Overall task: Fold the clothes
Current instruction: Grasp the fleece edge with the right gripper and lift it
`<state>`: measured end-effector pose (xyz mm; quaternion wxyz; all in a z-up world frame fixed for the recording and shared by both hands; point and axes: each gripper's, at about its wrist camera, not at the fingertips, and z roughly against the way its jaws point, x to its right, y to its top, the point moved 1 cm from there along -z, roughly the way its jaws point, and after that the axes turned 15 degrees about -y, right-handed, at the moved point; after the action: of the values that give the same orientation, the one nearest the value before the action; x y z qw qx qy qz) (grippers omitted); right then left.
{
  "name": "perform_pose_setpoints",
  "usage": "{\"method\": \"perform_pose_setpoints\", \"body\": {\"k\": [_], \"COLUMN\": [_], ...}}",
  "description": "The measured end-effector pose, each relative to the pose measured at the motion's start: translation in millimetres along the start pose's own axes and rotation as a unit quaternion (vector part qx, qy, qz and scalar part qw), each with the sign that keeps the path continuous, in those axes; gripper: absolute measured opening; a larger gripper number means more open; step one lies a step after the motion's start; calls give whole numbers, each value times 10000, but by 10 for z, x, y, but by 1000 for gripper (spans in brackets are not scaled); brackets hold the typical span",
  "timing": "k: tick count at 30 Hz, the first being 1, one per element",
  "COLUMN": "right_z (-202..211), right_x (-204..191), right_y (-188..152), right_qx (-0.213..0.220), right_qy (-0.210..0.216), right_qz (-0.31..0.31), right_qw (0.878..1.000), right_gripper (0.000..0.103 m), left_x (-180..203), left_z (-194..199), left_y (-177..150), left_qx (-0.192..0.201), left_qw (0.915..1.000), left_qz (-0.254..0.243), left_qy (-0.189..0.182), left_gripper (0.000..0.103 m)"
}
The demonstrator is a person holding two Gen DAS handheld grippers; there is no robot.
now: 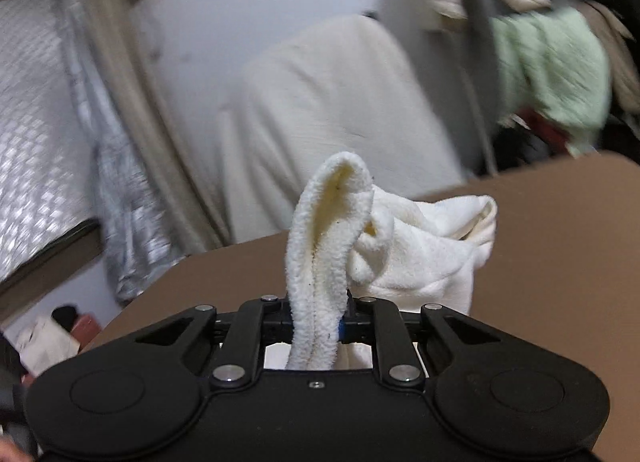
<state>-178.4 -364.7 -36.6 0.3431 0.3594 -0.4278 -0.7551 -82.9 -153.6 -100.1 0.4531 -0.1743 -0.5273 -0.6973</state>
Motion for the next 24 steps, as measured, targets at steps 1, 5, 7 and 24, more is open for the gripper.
{"method": "perform_pose_setpoints", "body": {"k": [1,5,7,24], "right_z": [9,25,30,-3], "right_x": [-105,-467,-642,108], "right_y": [22,-9,-37,91], "right_qx": [54,140,169,-28], "right_qy": [75,467,673,24], "right_qz": [170,763,1049,443], "right_qw": [9998,9959,9921,9990], "right_gripper": [19,18,18,17], "left_x": [-75,-379,-429,-862], "left_z": [126,325,432,545], "left_y": [57,78,99,118], "left_qx": [202,446,549,150], "left_qw": [9997,9970,9963,9701], "left_qz": [121,567,529,580], "left_qy": [-7,270,390,2353], "left_gripper": [52,52,52,79]}}
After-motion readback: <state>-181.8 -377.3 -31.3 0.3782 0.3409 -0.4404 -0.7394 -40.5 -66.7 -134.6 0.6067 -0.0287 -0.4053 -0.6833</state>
